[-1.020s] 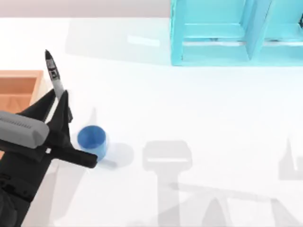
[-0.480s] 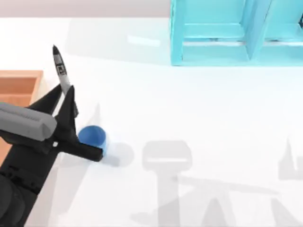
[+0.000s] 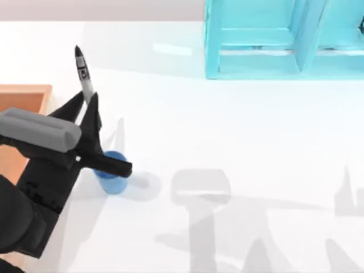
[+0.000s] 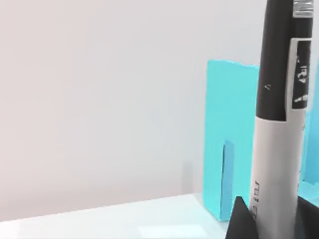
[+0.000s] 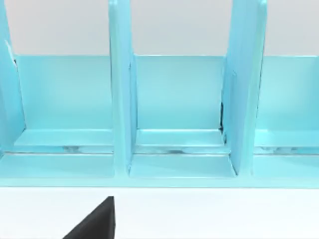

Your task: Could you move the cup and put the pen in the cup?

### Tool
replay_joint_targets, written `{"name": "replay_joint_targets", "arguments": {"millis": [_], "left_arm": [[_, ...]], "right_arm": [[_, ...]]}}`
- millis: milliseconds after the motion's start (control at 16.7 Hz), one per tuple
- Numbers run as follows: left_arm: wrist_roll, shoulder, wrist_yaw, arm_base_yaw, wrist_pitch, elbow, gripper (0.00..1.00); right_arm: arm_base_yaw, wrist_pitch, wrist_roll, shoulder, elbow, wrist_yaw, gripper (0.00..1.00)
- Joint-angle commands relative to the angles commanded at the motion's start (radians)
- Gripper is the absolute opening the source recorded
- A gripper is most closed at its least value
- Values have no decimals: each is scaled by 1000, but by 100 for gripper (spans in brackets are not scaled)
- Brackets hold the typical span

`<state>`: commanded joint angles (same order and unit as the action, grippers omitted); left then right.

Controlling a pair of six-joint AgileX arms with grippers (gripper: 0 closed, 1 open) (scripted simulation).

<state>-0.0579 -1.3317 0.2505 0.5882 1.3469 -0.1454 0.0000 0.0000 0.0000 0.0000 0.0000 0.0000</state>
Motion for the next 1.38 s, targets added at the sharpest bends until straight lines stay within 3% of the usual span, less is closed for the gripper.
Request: {"name": "replay_joint_targets", "arguments": {"millis": [240, 1020, 1380], "left_arm": [[0, -6, -2, -1, 5, -1, 0], [0, -6, -2, -1, 5, -1, 98], [0, -6, -2, -1, 5, -1, 100]], "right_arm": [[0, 0, 0, 0, 0, 0, 100], [0, 0, 0, 0, 0, 0, 100], [0, 0, 0, 0, 0, 0, 100]]}}
